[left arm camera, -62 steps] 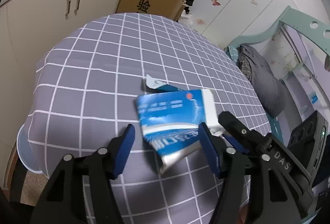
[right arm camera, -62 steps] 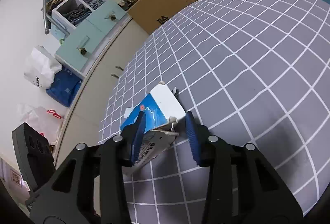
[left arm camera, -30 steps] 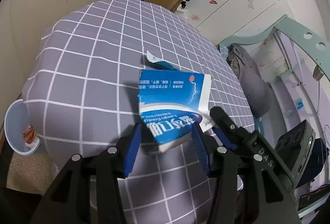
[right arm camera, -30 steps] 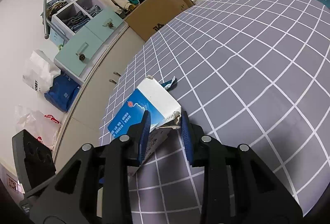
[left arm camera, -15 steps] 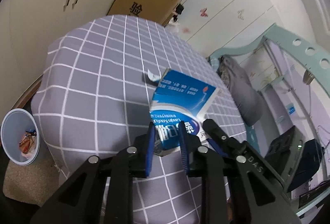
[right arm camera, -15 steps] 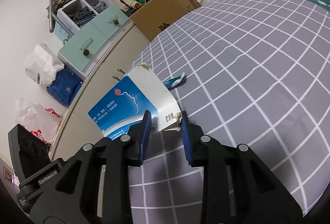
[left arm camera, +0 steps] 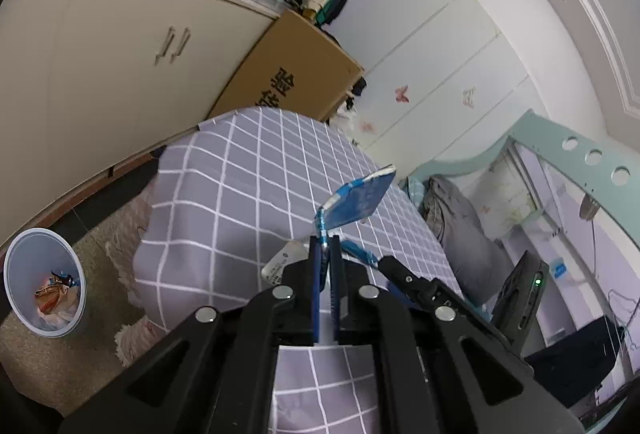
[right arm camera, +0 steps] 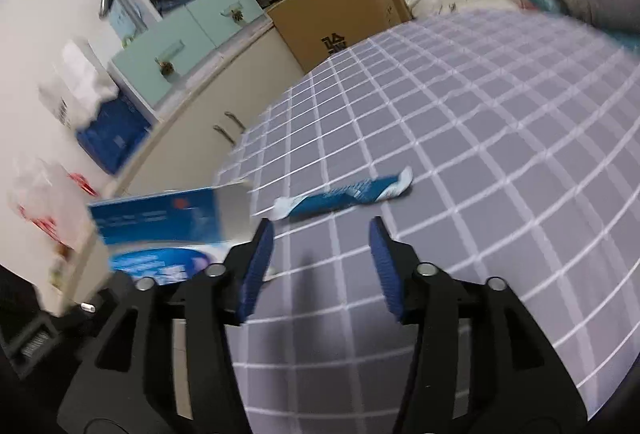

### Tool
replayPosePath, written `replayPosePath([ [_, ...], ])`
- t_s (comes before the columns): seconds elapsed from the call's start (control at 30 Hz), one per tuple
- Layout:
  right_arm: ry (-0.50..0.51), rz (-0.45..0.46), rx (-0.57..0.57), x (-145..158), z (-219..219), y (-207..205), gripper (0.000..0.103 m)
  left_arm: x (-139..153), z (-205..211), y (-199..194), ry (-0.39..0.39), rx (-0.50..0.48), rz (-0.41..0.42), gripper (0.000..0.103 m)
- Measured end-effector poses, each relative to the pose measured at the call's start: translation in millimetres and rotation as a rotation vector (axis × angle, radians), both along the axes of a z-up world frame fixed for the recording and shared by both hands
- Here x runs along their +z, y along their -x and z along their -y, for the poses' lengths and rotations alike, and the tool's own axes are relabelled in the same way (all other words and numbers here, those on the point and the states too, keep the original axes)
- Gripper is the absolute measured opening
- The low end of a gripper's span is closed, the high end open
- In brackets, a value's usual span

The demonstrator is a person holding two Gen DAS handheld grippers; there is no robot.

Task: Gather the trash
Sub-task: 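Hold the tissue packet in the left tool while the right tool grasps the blue toothpaste tube, then carry both items over the wastebasket and open both tools to drop them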

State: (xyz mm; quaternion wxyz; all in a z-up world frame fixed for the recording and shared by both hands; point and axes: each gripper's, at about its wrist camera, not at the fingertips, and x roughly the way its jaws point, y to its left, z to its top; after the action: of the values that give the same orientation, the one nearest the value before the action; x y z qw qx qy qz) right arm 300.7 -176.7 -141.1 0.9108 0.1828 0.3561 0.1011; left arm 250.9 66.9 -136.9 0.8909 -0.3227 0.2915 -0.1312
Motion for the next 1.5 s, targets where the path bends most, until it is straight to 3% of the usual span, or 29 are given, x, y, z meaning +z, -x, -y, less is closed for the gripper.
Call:
replayPosePath([
  [0.2,0.227,-0.005,-0.013,4,-8,-19,0.068,1,-17,-2,-0.017,0.102,0.021,0.003],
  [0.37,0.46,0.009,0.13,3,-43,-33,0.069,0,-13,-9,-0.048,0.103,0.027,0.003],
  [0.53,0.549,-0.013,0.221,-10,-56,-52,0.069,-1,-8,-15,-0.055,0.084,0.031,0.003],
  [0.67,0.526,-0.05,0.281,-16,-56,-67,0.065,-3,-8,-20,-0.048,0.071,0.03,0.003],
  [0.73,0.489,-0.053,0.328,-16,-58,-71,0.039,-3,-8,-22,-0.044,0.067,0.03,0.003],
  [0.83,0.483,-0.054,0.336,-14,-62,-72,0.021,-2,-7,-22,-0.046,0.063,0.031,0.003],
  [0.93,0.488,-0.04,0.33,-14,-70,-66,0.009,-3,-7,-22,-0.041,0.06,0.029,0.003],
  [1.27,0.255,0.016,0.333,9,-85,-24,0.008,3,-22,-3,-0.019,0.073,0.051,0.003],
  [1.5,0.163,0.056,0.448,28,-146,4,0.008,11,-65,31,-0.053,0.168,0.069,0.003],
])
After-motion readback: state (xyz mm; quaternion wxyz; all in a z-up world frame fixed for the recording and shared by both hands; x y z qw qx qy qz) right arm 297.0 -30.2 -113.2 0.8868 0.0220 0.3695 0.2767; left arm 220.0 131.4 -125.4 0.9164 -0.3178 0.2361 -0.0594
